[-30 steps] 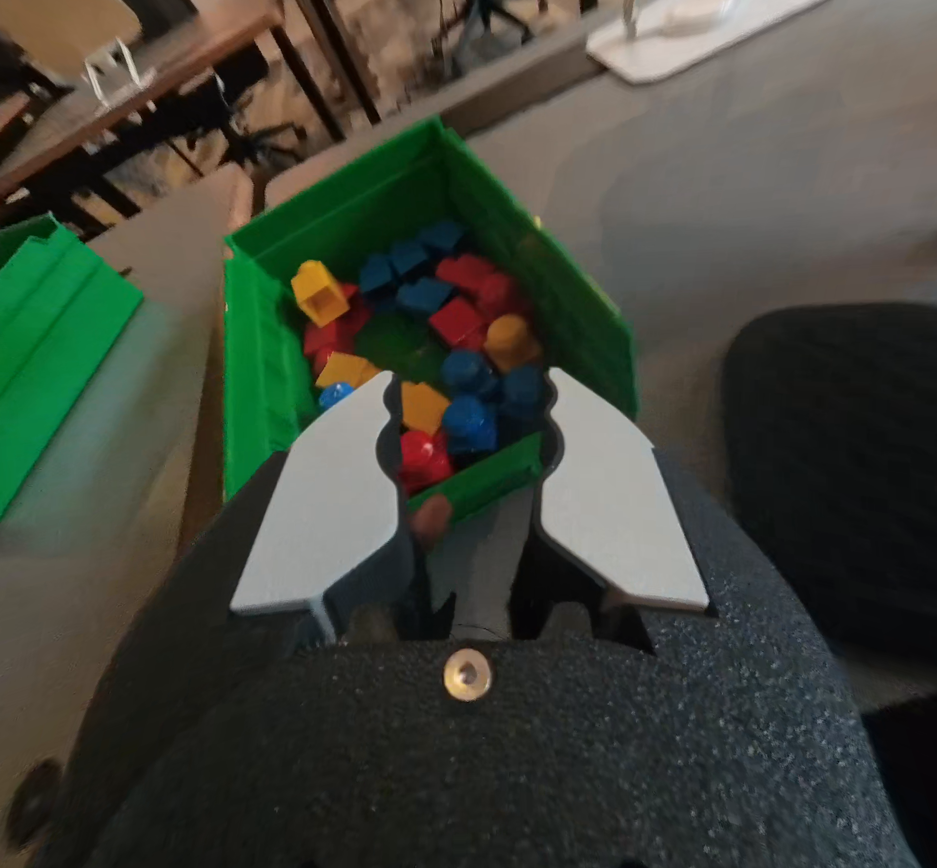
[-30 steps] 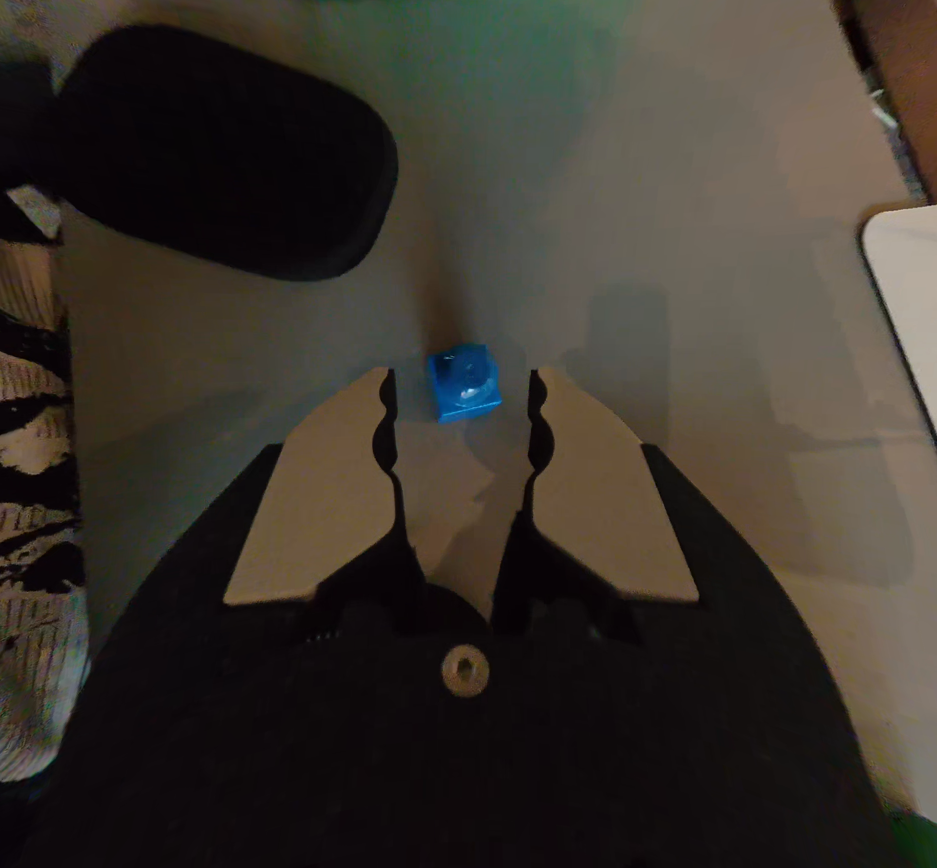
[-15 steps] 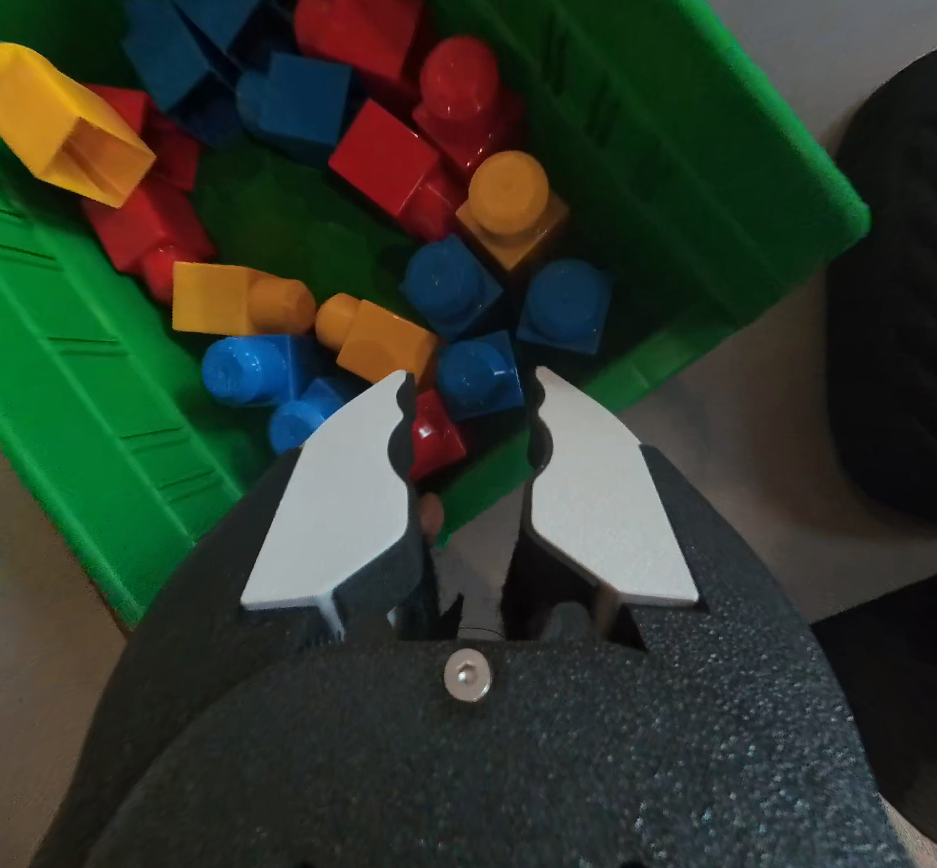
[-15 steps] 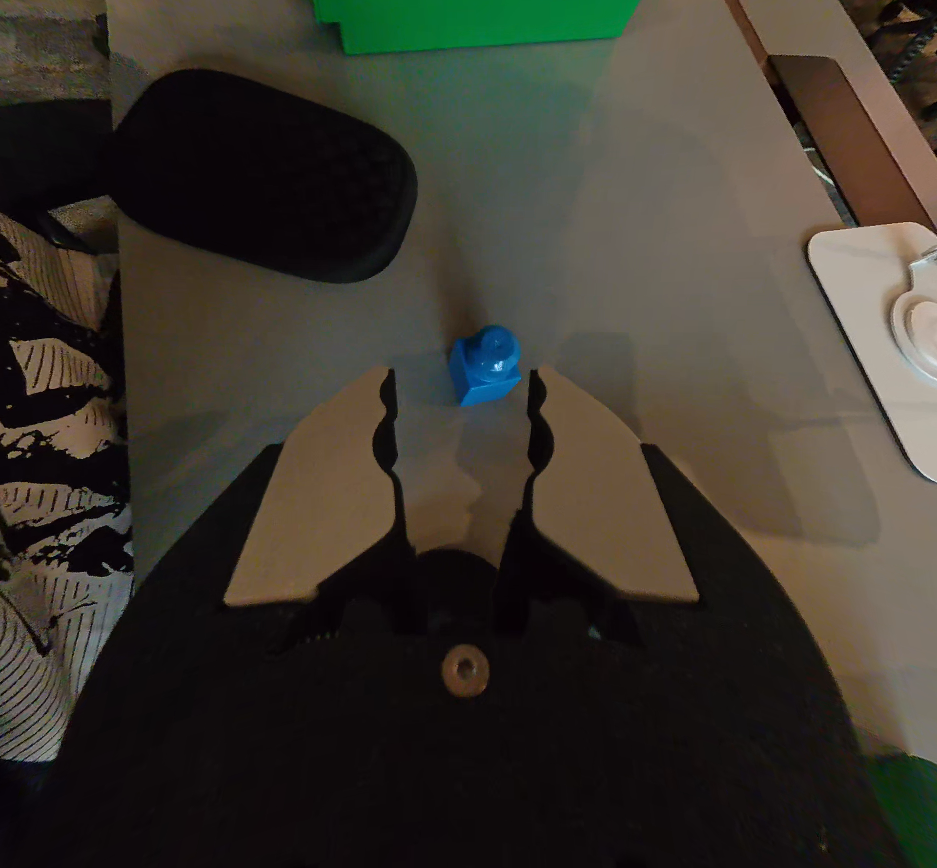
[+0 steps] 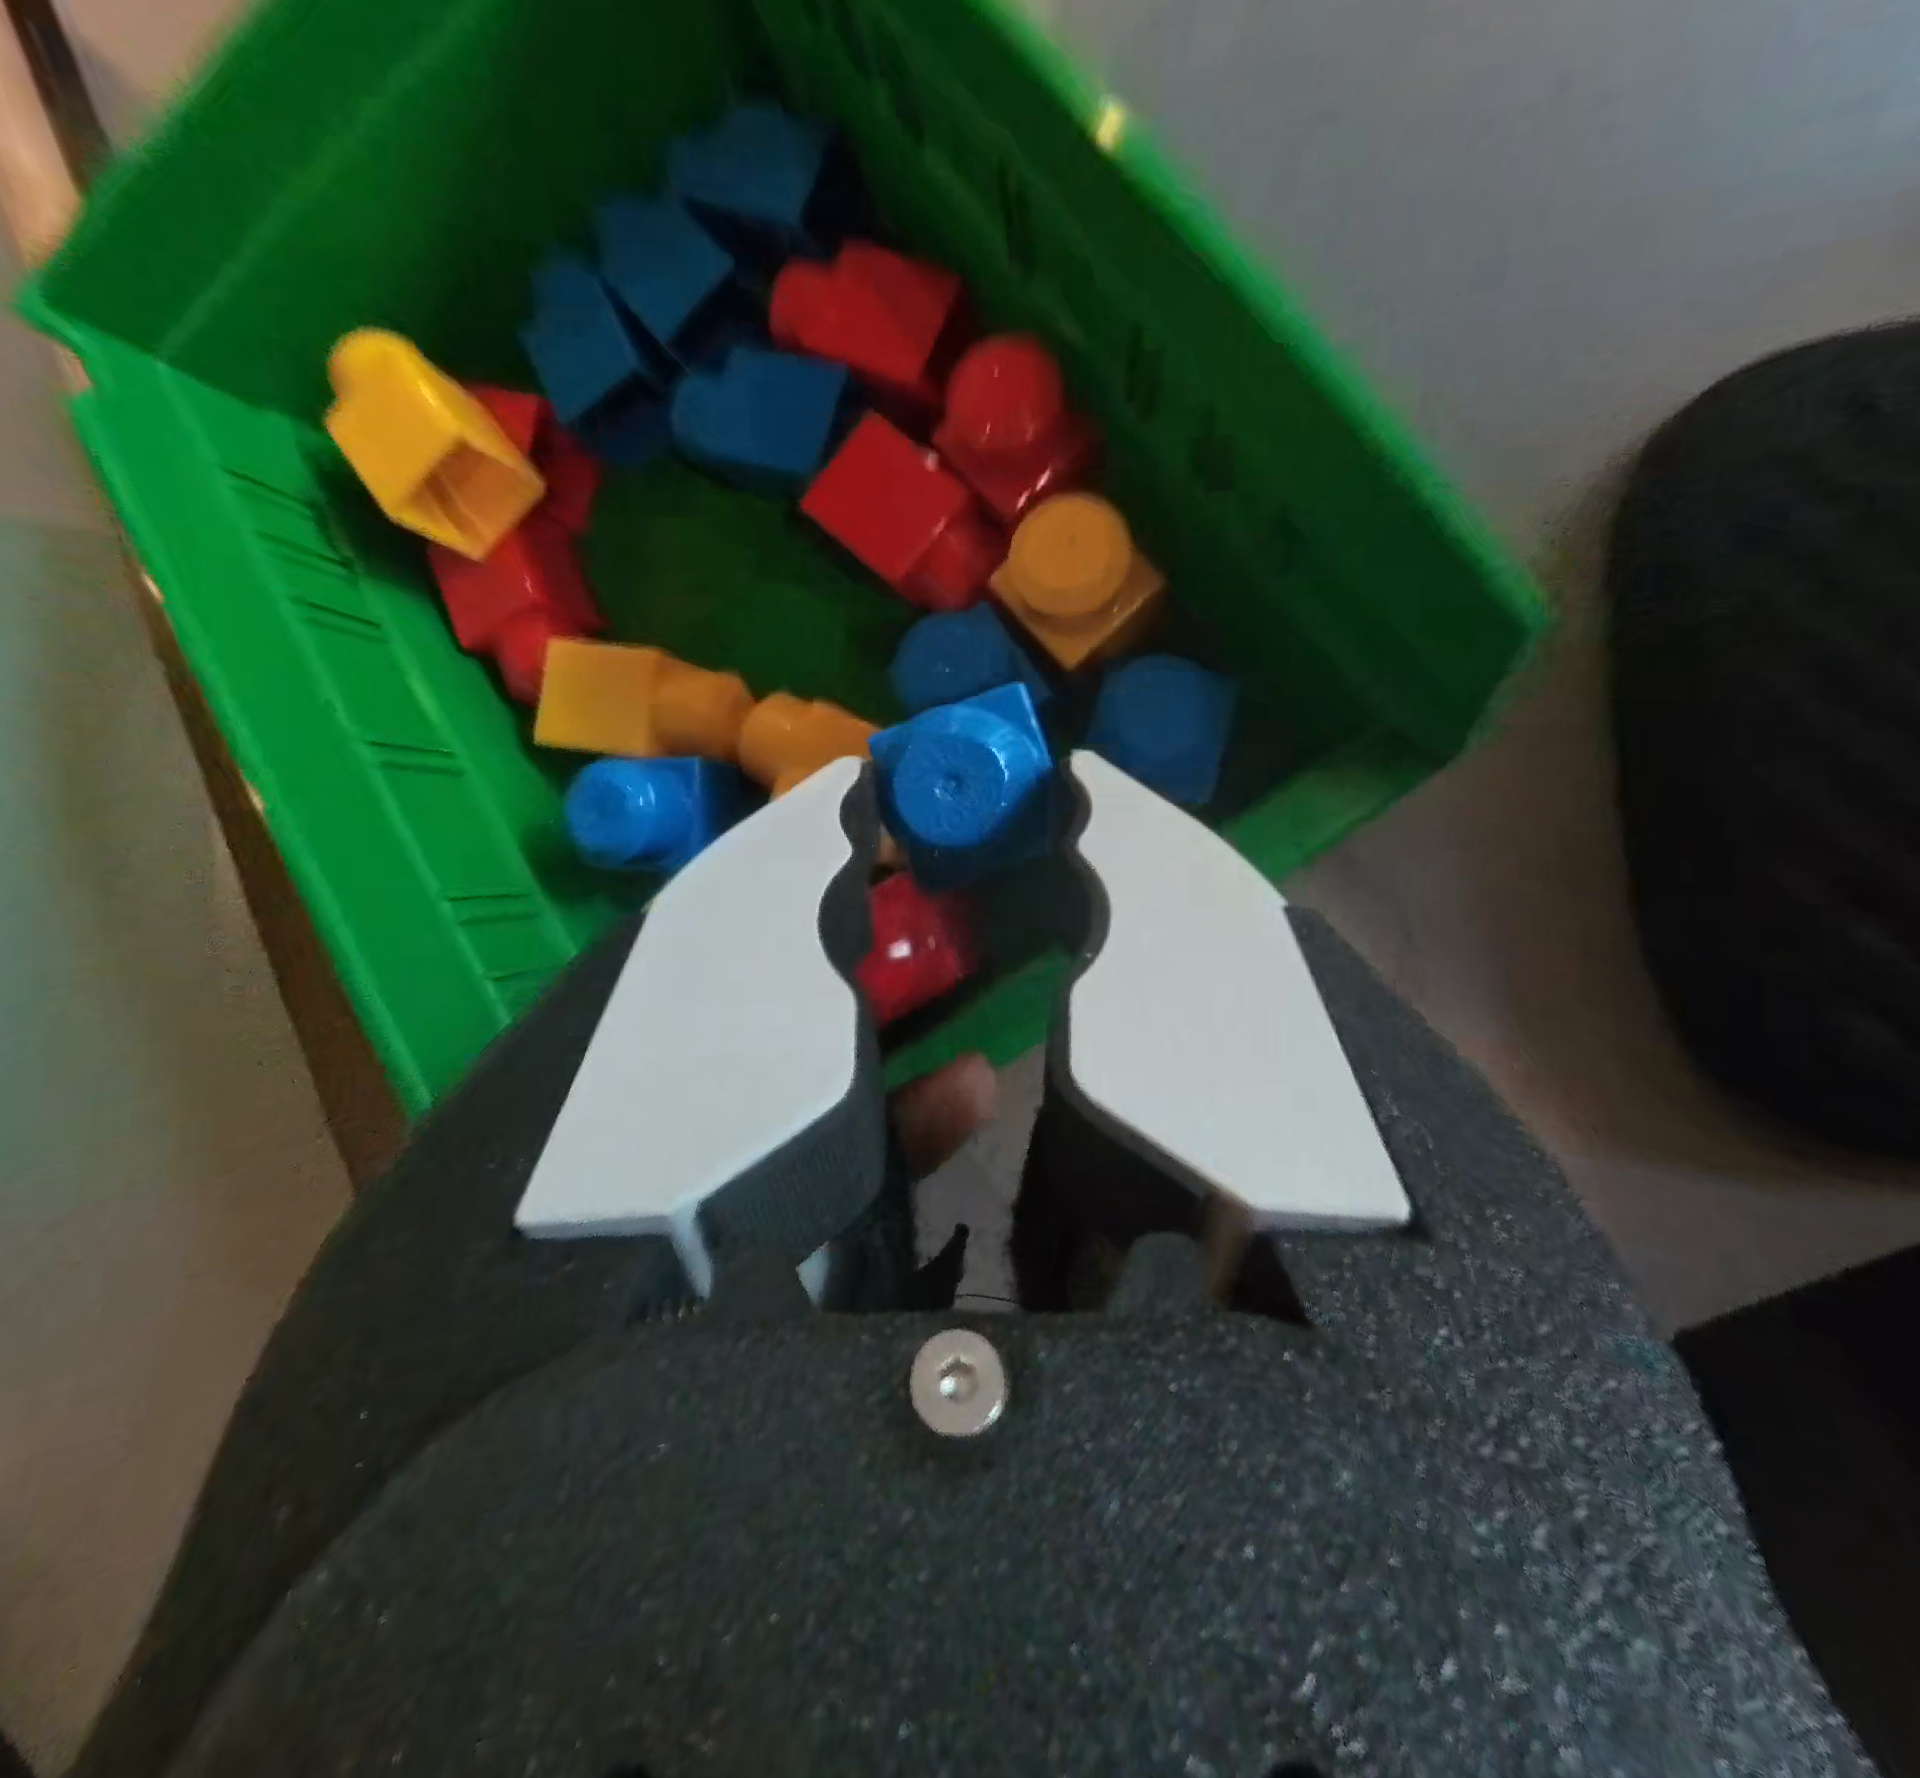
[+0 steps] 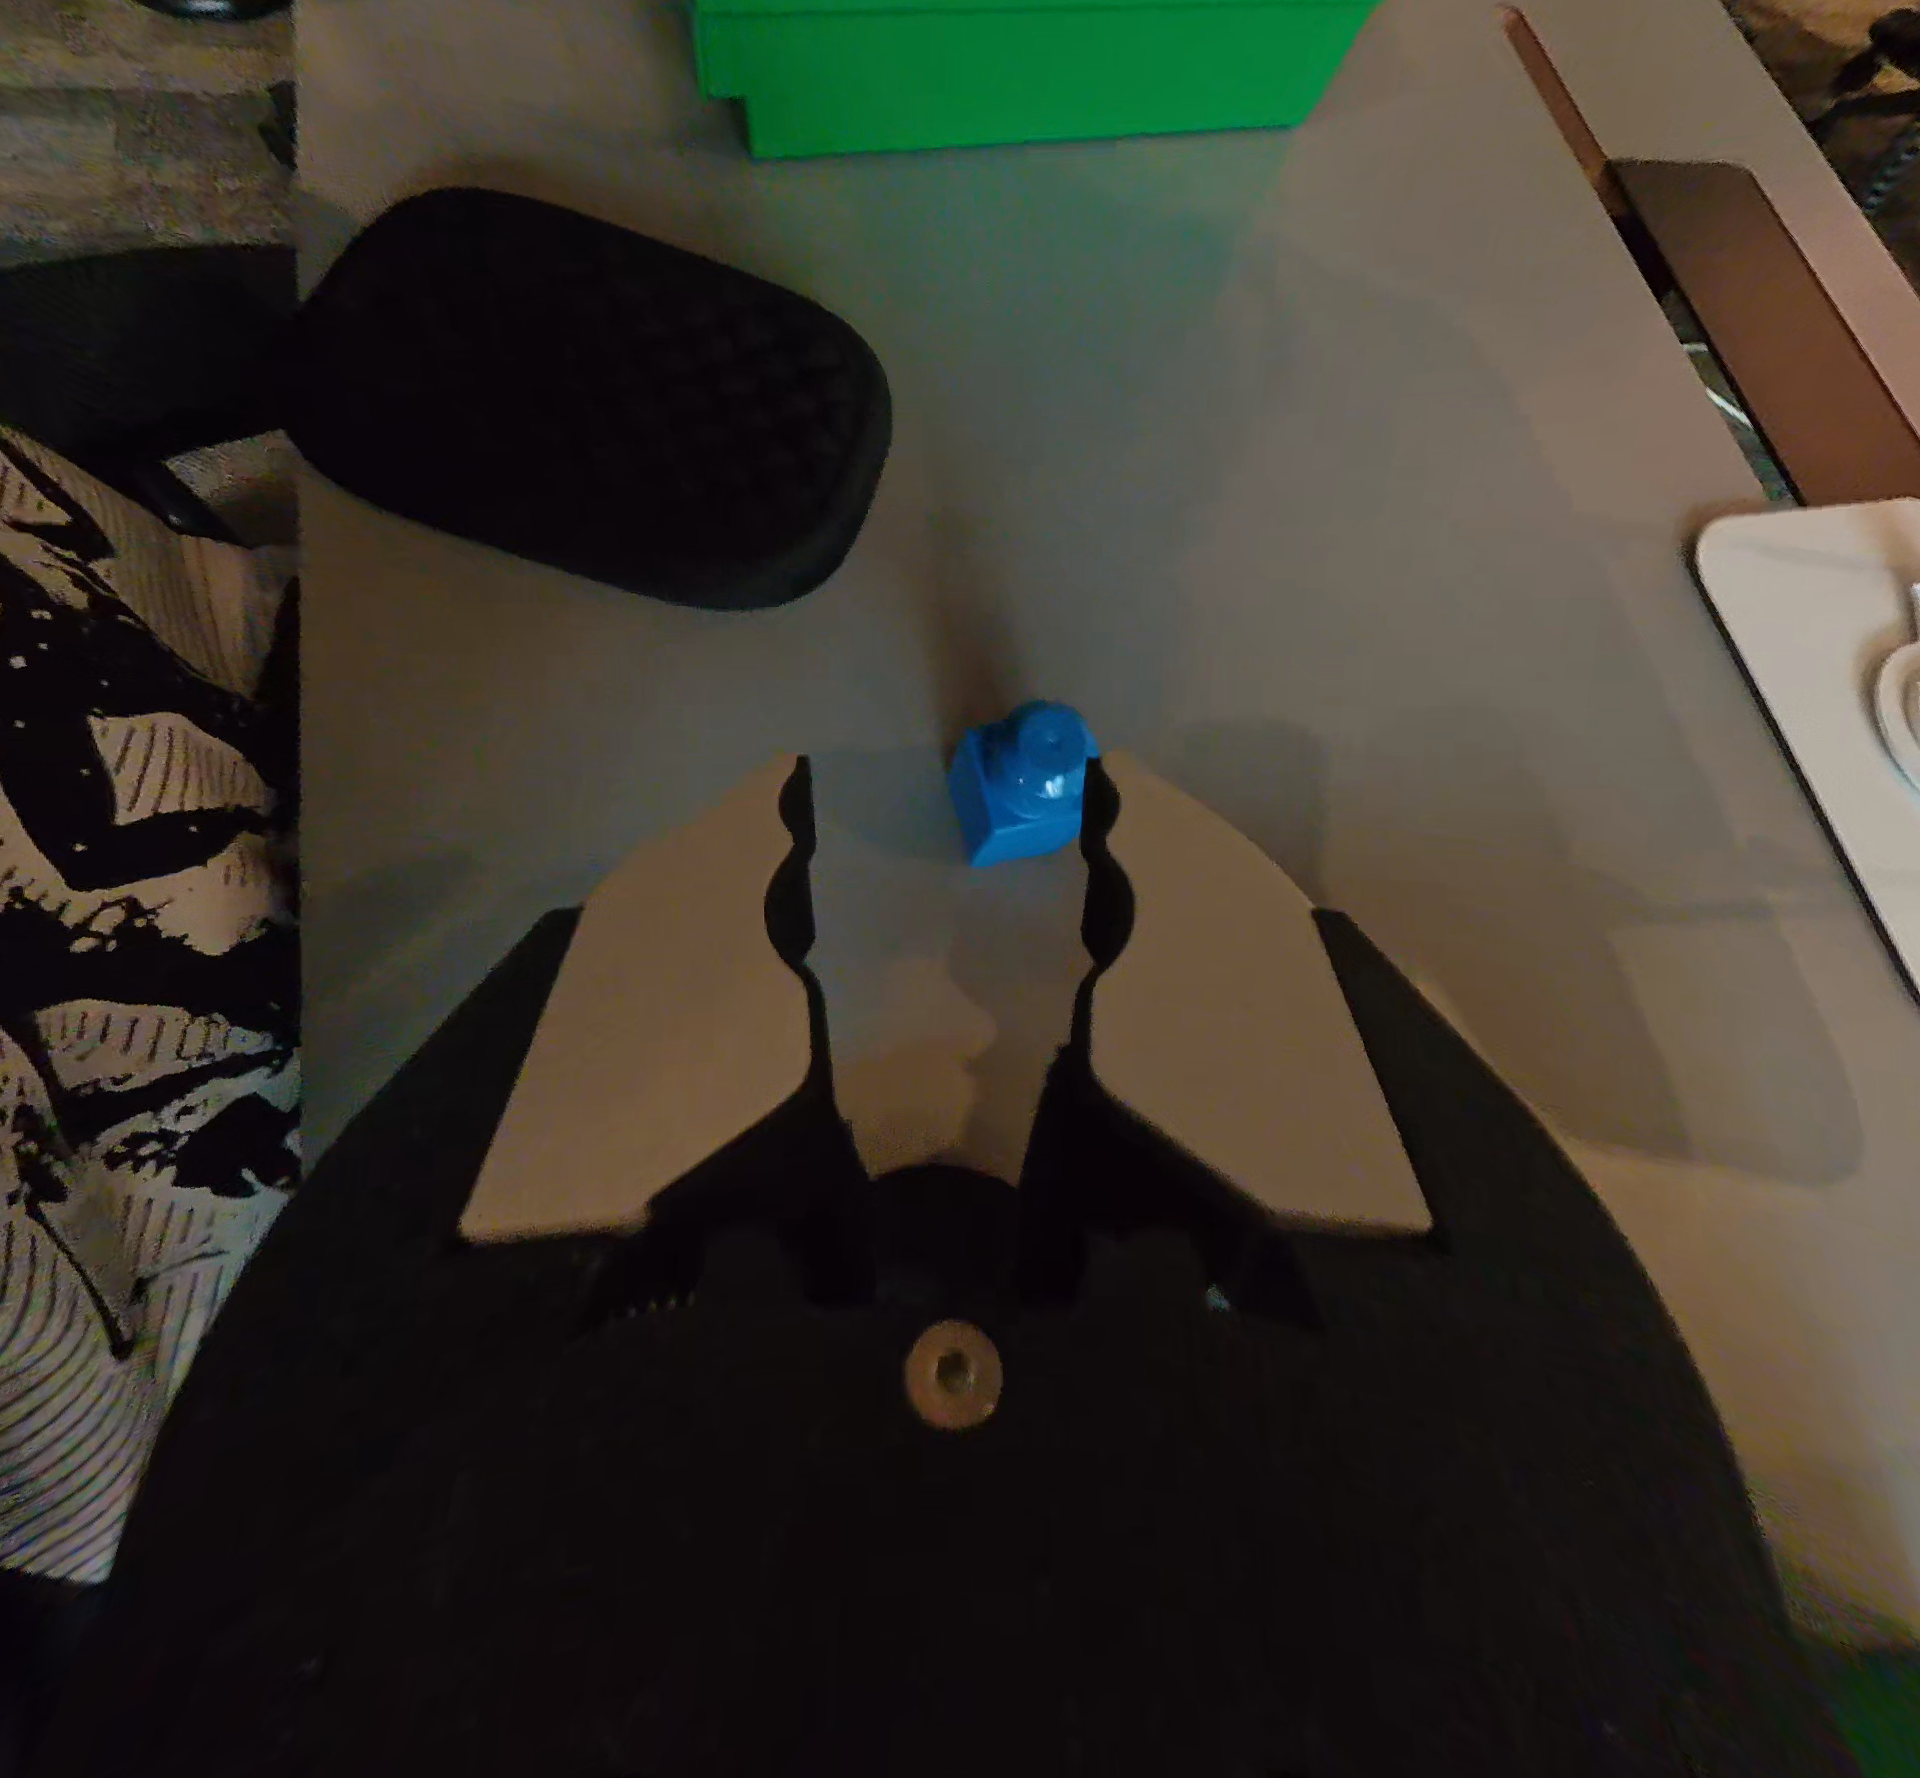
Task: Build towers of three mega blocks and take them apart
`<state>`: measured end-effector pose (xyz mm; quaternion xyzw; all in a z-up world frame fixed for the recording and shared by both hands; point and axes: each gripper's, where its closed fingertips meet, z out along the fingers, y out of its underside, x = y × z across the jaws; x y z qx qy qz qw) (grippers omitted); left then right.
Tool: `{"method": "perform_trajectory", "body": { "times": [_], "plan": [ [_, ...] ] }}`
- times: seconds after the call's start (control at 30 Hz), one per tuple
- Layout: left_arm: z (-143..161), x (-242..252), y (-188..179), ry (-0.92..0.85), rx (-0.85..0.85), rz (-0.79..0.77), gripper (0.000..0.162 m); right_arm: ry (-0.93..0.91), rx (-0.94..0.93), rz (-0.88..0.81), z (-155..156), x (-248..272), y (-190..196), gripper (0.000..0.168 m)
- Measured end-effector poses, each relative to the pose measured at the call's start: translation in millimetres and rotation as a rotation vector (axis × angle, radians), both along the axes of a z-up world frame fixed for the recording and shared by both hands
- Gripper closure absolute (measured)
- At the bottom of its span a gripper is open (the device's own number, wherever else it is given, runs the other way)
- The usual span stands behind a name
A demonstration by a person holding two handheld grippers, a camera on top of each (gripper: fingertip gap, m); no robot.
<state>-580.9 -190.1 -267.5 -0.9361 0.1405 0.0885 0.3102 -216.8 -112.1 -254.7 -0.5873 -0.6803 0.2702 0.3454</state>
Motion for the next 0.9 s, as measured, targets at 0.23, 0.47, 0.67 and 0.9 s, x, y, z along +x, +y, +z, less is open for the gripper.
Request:
{"method": "perform_trajectory", "body": {
  "times": [0.23, 0.47, 0.67, 0.9],
  "plan": [
    [73.9, 78.9, 8.9, -0.110, 0.256, -0.249, 0.134, 0.160, -0.009, 0.165, 29.7, -41.0, -27.9, 0.118],
    [98.9, 170.9, 14.2, -0.154, 0.302, -0.562, 0.134, 0.346, 0.082, 0.379, 65.9, -107.9, -52.6, 0.104],
    [98.5, 230.8, 7.7, -0.157, 0.264, -0.781, 0.134, 0.362, 0.159, 0.546, 78.1, -137.3, -68.6, 0.099],
    [99.2, 247.0, 6.8, -0.166, 0.275, -0.840, 0.134, 0.305, 0.198, 0.601, 60.8, -130.0, -71.2, 0.125]
  ]
}}
